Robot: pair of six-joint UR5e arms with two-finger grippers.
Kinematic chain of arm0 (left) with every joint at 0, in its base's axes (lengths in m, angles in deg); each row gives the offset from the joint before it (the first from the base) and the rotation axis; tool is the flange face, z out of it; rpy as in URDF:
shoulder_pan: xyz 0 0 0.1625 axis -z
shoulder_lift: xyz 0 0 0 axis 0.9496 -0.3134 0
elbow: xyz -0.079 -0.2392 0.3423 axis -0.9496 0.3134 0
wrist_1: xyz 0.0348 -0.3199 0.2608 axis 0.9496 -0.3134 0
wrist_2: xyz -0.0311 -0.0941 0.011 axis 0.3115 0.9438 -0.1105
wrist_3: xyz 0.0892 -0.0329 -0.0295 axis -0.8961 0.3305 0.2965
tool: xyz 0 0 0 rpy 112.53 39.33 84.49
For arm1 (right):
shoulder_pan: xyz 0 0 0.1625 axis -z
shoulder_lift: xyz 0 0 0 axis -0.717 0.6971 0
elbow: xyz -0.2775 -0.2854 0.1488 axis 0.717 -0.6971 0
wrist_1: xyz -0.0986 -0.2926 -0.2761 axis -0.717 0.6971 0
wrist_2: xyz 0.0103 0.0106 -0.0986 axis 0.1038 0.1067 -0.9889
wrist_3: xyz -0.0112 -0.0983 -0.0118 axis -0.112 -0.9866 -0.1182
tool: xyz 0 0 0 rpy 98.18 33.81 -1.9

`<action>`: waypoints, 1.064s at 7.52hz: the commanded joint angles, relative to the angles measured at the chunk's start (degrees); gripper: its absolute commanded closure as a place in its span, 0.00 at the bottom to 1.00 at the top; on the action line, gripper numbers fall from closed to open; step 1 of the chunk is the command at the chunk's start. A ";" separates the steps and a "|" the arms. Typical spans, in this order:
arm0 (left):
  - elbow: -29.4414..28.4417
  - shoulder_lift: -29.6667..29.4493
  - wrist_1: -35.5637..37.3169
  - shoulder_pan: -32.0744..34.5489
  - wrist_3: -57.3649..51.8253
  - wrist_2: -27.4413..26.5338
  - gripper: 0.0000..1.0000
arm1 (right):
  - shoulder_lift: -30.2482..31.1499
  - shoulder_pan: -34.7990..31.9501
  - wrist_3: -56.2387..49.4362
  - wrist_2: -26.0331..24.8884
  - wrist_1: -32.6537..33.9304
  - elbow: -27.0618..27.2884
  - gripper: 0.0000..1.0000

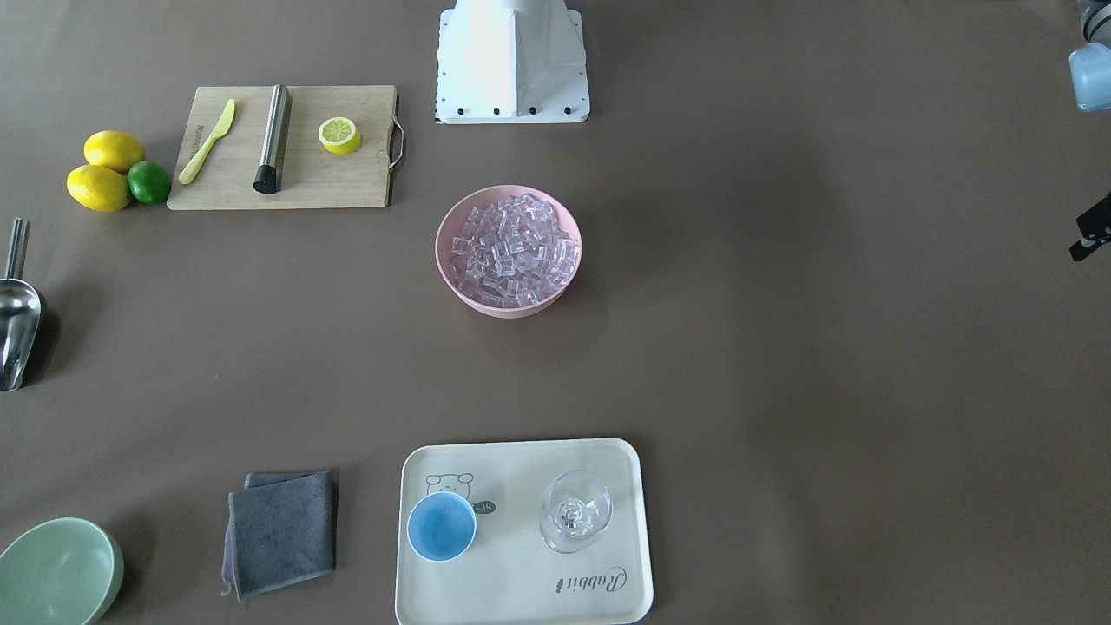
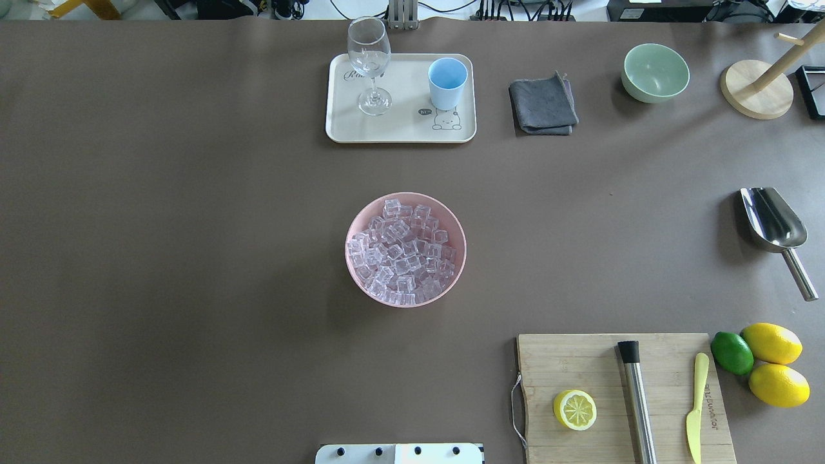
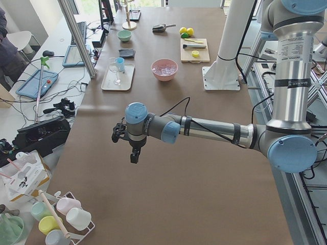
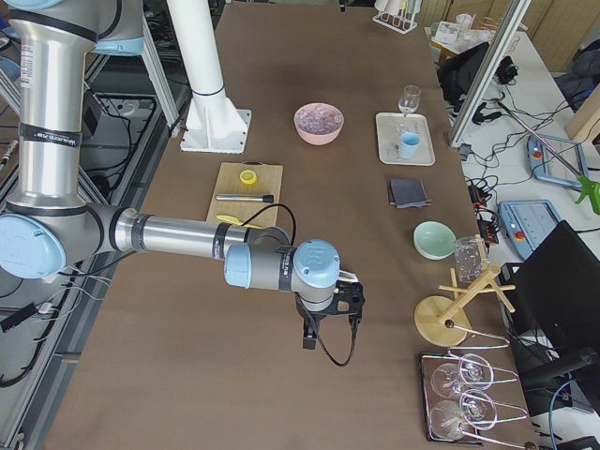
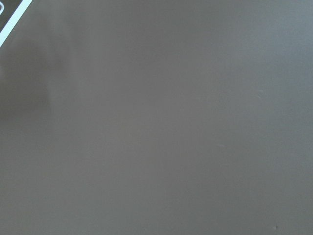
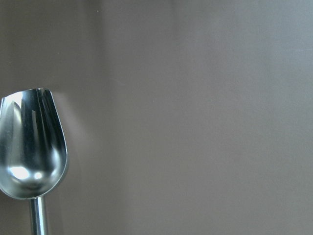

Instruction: Put ice in cup with scoop

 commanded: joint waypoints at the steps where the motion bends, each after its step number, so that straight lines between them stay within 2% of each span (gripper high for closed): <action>1: 2.64 -0.30 -3.13 -3.93 -0.12 -0.84 0.02 | 0.93 0.09 6.96 0.83 0.01 4.09 0.00; 2: 3.36 -0.99 -2.87 -8.65 -6.47 -1.01 0.02 | 1.46 0.26 6.96 1.97 -0.08 7.08 0.00; 3: 4.23 -1.35 -2.87 -8.87 -13.15 -1.10 0.02 | 1.37 2.53 6.79 1.89 -0.60 7.89 0.00; 5: 1.79 -8.87 -4.44 -13.58 -12.25 -1.36 0.02 | 1.37 7.54 15.69 1.45 -11.80 8.17 0.00; 6: 2.30 -9.96 -4.80 -15.80 -12.51 -1.36 0.02 | 2.24 10.17 20.19 0.15 -14.99 7.29 0.00; 7: 2.22 -10.05 -8.28 -16.17 -13.21 -1.10 0.02 | 2.34 12.55 25.11 -1.26 -18.06 6.59 0.00; 8: 2.13 -9.97 -16.67 -18.78 -13.04 -1.01 0.02 | 2.51 13.87 30.38 -1.62 -22.79 6.23 0.00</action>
